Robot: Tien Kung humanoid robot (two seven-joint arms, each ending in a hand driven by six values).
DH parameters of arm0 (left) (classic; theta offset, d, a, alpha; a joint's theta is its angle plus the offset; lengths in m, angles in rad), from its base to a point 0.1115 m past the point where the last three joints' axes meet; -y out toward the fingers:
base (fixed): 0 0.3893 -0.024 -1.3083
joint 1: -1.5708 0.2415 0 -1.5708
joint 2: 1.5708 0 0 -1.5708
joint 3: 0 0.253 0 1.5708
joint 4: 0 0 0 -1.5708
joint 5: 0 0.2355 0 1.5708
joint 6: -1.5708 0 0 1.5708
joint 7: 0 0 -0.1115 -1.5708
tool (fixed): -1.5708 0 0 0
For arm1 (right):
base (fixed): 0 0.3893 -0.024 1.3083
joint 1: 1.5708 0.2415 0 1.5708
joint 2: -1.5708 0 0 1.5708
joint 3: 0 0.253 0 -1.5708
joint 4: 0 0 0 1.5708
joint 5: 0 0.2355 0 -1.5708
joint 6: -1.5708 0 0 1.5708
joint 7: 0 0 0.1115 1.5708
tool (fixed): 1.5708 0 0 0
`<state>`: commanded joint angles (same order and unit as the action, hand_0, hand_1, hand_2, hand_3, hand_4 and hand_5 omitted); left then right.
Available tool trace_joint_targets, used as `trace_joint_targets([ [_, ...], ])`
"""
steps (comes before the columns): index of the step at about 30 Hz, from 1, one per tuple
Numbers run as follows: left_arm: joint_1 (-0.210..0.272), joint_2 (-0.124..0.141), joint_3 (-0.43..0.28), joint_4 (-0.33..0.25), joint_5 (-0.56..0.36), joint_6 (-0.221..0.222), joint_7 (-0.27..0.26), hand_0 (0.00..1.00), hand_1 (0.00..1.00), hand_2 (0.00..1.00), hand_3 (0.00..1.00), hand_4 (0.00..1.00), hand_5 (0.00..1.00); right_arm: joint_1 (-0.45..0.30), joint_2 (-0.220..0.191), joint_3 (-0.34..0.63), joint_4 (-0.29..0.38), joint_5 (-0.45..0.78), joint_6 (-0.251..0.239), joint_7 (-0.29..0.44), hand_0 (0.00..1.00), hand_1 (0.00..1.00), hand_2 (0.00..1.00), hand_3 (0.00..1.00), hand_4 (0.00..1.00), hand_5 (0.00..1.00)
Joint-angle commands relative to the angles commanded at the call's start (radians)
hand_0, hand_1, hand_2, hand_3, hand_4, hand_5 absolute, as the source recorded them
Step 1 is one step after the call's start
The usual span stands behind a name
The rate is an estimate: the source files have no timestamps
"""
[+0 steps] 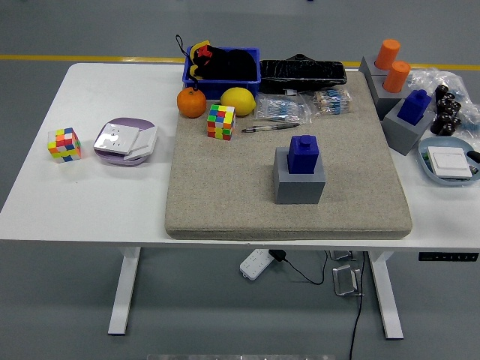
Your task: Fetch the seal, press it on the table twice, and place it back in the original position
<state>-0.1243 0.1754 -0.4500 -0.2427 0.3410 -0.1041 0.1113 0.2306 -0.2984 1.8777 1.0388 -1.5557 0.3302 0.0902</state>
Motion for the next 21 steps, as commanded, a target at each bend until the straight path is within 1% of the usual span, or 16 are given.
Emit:
trace_joint_targets([
  [11,0.003,-0.001,0.003,0.002,-0.004,0.004,0.002,0.817,0.817,0.787,0.837,0.806,0.414,-0.005,0.002,0.025,0.013,0.007,-0.003,-0.008,0.903,0.857,0.833,0.827,0.971,0.302],
  [21,-0.002,0.005,0.004,0.0,-0.002,0.008,0.003,0.816,0.816,0.787,0.837,0.805,0.413,-0.01,0.001,0.017,0.007,0.009,0.0,-0.01,0.889,0.839,0.819,0.814,0.966,0.305],
])
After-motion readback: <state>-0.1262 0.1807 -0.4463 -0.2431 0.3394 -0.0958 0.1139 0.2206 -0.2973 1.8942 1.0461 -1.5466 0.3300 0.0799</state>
